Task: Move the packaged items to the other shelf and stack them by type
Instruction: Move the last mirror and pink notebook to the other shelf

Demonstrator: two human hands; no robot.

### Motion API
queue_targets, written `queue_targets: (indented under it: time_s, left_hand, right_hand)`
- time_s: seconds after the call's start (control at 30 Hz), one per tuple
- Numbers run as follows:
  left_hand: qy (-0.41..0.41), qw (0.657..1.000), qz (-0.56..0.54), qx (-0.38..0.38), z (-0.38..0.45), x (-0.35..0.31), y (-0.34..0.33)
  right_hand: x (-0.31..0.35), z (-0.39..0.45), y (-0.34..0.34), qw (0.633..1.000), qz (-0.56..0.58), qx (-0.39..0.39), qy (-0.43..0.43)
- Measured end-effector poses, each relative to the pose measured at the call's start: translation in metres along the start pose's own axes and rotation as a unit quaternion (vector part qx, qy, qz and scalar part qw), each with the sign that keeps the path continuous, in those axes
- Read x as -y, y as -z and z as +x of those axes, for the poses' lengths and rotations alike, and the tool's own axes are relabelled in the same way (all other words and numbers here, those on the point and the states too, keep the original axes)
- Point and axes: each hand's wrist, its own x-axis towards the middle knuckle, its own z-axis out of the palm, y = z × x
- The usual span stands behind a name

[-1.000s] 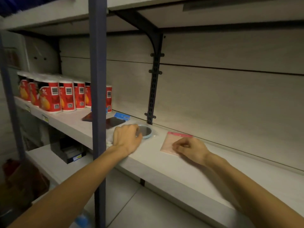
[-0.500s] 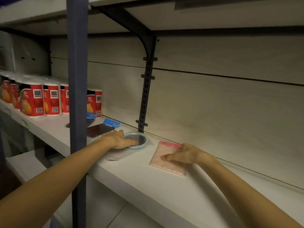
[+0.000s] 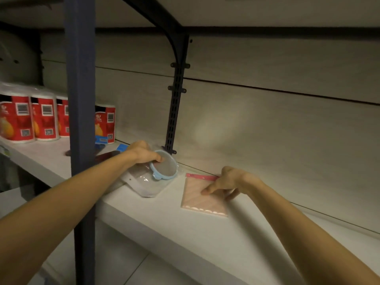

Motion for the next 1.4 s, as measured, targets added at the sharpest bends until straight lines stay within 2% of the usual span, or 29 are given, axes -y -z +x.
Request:
queue_targets:
  time_s: [0.13, 0.37, 0.5, 0.67, 0.8, 0.97, 1.17, 1.27, 1.33, 1.4]
  left_hand:
    - [0.037, 0.996, -0.070, 0.051, 0.000, 0.002, -0.001]
    - [0.015, 0.981, -0.185, 0.051, -0.014, 0.013, -0.012]
    - [-0.013, 0.976, -0.217, 0.018, -0.023, 0.018, -0.013]
    - [-0.028, 0.958, -0.284, 0.016, -0.029, 0.023, -0.011]
    - [-0.060, 0.957, -0.282, -0.007, -0.032, 0.022, -0.004]
    - [-0.078, 0.960, -0.268, 0.001, -0.042, 0.022, -0.003]
    - [-0.084, 0.963, -0.255, -0.009, -0.045, 0.026, 0.000]
    - [-0.111, 0.962, -0.250, -0.013, -0.049, 0.021, 0.007]
    - [-0.124, 0.960, -0.251, -0.016, -0.053, 0.017, 0.010]
    - [-0.128, 0.960, -0.250, -0.012, -0.055, 0.016, 0.010]
  right_hand:
    - [0.016, -0.022, -0.003, 0.997, -0.057, 0.037, -0.029]
    - [0.030, -0.029, -0.038, 0.990, -0.114, -0.062, -0.054]
    - [0.031, -0.046, -0.037, 0.987, -0.118, -0.044, -0.097]
    - [0.038, -0.069, -0.034, 0.983, -0.144, -0.012, -0.110]
    - [0.044, -0.077, -0.038, 0.984, -0.120, -0.014, -0.135]
    - [0.049, -0.084, -0.050, 0.969, -0.190, -0.012, -0.157]
    - [0.034, -0.081, -0.052, 0.982, -0.091, -0.039, -0.163]
    - [0.030, -0.080, -0.052, 0.986, -0.010, -0.117, -0.122]
    - [0.023, -0.077, -0.048, 0.975, 0.052, -0.194, -0.096]
    - [0.018, -0.083, -0.047, 0.963, 0.125, -0.232, -0.065]
